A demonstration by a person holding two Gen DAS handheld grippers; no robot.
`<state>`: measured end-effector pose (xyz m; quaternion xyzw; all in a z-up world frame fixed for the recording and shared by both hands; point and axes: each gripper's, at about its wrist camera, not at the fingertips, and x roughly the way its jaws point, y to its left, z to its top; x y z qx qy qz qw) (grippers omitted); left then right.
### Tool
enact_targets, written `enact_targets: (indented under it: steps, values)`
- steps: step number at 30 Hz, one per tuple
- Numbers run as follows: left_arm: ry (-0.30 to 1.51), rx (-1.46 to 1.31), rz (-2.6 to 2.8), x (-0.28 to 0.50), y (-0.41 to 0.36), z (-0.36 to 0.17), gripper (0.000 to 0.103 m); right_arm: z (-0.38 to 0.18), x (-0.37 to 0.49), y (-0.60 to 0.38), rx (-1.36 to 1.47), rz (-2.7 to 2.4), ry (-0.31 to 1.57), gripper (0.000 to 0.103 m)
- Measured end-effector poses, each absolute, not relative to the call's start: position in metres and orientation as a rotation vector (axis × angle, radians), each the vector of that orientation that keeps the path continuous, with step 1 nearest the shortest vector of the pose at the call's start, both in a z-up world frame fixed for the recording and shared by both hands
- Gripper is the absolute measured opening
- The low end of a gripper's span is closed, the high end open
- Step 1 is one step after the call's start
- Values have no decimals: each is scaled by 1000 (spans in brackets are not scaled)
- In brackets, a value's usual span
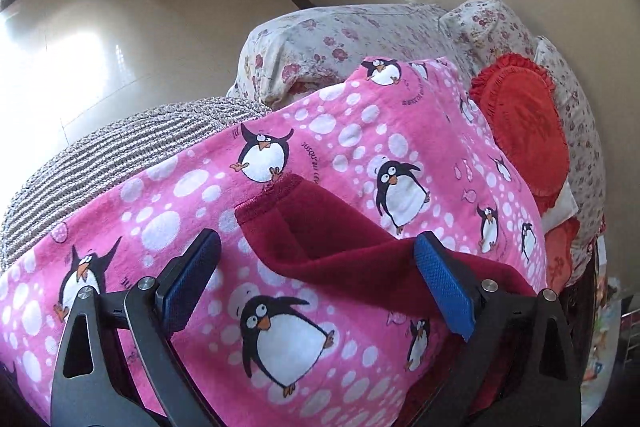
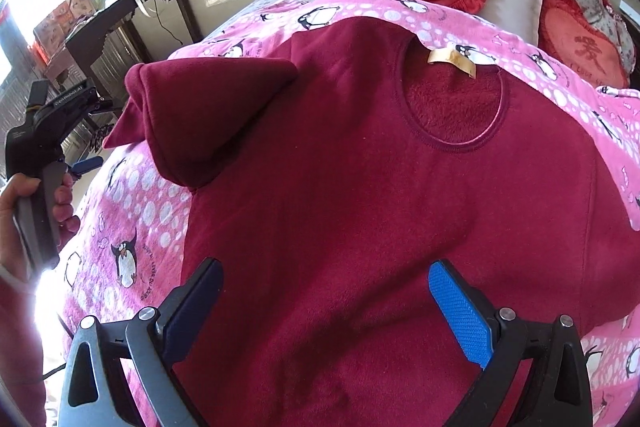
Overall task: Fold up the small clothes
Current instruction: 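Grasp the sleeve cuff of the red top with the left gripper, then lift the sleeve with the left gripper and fold it across the body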
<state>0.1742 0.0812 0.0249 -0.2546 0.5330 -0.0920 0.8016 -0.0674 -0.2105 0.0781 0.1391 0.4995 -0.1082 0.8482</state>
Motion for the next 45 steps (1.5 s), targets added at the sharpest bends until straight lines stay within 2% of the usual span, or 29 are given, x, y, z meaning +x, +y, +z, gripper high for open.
enact_targets:
  steps: [1, 2, 3, 4, 5, 7, 8, 21, 27, 37, 41, 45]
  values:
    - [1152, -557, -200, 177, 81, 21, 86, 77, -67, -212, 299, -229, 1055, 102]
    - [1154, -562, -205, 179, 81, 18, 71, 76, -67, -213, 303, -230, 1056, 102]
    - [1153, -560, -209, 182, 81, 17, 63, 75, -66, -213, 306, -230, 1058, 102]
    - [1151, -555, -215, 185, 81, 16, 49, 75, -65, -213, 306, -230, 1059, 102]
    - [1152, -549, -219, 188, 81, 16, 42, 74, -65, -213, 306, -229, 1061, 102]
    - [1149, -519, -217, 197, 82, 18, 18, 73, -64, -212, 303, -230, 1061, 102]
    - [1143, -508, -226, 201, 83, 20, 11, 74, -64, -212, 303, -229, 1060, 102]
    - [860, -433, -149, 238, 140, 129, 7, 79, -63, -212, 322, -218, 1040, 102]
    - [783, -433, -230, 224, 136, 175, 7, 80, -67, -214, 337, -218, 1040, 102]
    - [719, -237, -685, 97, -8, 232, 7, 93, -94, -262, 414, -312, 990, 102]
    - [777, -195, -838, 54, -89, 221, 7, 99, -117, -291, 435, -387, 965, 102]
    - [848, -146, -924, 15, -166, 188, 7, 101, -152, -327, 480, -478, 942, 102]
